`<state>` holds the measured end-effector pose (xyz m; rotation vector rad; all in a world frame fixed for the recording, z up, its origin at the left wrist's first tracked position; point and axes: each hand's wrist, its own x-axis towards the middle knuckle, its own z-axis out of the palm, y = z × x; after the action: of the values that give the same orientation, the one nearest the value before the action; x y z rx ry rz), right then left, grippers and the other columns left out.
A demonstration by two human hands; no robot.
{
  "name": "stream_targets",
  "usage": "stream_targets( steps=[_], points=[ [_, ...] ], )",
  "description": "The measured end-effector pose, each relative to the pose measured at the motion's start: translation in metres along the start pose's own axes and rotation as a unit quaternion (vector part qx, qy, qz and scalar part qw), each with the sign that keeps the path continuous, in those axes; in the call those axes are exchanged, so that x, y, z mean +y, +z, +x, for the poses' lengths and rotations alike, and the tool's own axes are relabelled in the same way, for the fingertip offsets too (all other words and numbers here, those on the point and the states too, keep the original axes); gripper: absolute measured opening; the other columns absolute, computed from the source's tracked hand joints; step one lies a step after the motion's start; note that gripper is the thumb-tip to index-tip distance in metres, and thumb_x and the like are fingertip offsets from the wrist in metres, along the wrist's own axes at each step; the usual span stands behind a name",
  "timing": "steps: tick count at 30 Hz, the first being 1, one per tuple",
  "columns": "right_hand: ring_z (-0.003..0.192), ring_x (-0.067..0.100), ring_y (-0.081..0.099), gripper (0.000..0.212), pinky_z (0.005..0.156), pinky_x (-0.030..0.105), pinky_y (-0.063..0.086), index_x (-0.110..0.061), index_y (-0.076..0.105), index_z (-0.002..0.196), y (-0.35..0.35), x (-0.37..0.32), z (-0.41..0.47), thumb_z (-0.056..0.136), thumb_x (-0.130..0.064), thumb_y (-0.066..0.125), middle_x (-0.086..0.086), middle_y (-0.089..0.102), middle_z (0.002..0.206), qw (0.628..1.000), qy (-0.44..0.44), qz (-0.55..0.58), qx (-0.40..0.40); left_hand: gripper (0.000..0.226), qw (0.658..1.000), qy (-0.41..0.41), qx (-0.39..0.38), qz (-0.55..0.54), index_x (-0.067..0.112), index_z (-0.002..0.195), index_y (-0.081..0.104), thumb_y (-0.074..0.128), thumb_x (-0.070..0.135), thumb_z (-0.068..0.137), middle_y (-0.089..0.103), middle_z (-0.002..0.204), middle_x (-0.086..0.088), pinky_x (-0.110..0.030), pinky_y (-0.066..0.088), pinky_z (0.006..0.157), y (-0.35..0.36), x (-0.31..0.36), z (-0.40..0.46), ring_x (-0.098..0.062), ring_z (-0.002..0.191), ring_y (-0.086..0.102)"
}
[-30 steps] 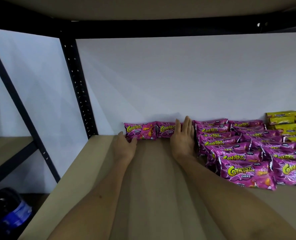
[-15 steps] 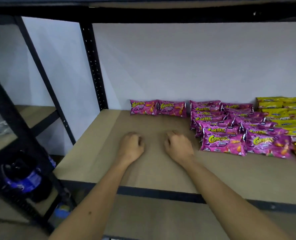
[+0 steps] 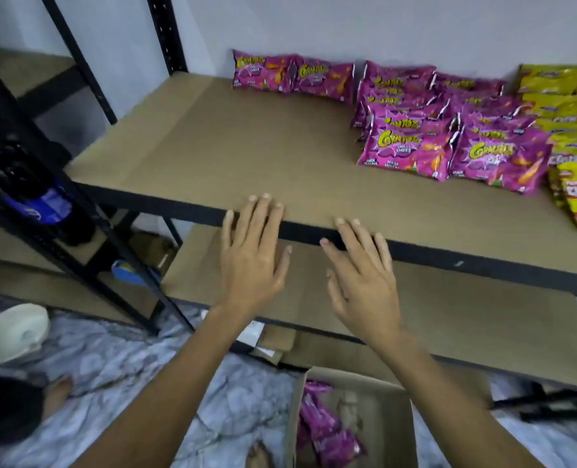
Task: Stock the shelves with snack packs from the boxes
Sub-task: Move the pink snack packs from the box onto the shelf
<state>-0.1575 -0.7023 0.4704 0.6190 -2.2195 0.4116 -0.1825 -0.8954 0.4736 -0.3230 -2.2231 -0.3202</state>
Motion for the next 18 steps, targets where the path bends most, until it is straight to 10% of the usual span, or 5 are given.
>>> stream_targets(
  steps=[5,11,18],
  points=[
    [0.145,0.033,0.027,0.054,0.109,0.044,0.036,-0.009,0.05,0.138,0.023,0.024,-0.113,0.084,-0.006,0.052,0.018,0.026,0.157,0.974,0.062,0.098,-0.192,0.068,0.987,-0.065,-0.148,0.002,0.004,0.149,0.029,0.056,0.018,0.088,0.013,0.159,-0.021,-0.058,0.029,0.111,0.026,0.024,-0.096,-0.036,0.148,0.01],
    [0.127,0.031,0.05,0.053,0.106,0.04,0.042,-0.014,0.044,0.143,0.037,0.069,-0.245,0.09,-0.01,0.05,0.013,0.046,0.146,0.819,0.234,0.123,-0.509,0.049,0.903,-0.169,-0.383,-0.1,0.002,0.123,0.056,0.049,0.014,0.076,0.054,0.127,-0.027,-0.045,0.056,0.077,0.075,0.076,-0.241,-0.045,0.107,0.061],
    [0.12,0.025,0.056,0.046,0.102,0.034,0.043,-0.017,0.048,0.139,0.041,0.135,-0.359,0.095,-0.027,0.053,0.009,0.057,0.134,0.711,0.317,0.08,-0.622,0.032,0.761,-0.299,-0.55,-0.168,0.005,0.12,0.062,0.054,0.01,0.09,0.063,0.12,-0.016,-0.032,0.046,0.087,0.148,0.145,-0.34,-0.031,0.109,0.059]
  ],
)
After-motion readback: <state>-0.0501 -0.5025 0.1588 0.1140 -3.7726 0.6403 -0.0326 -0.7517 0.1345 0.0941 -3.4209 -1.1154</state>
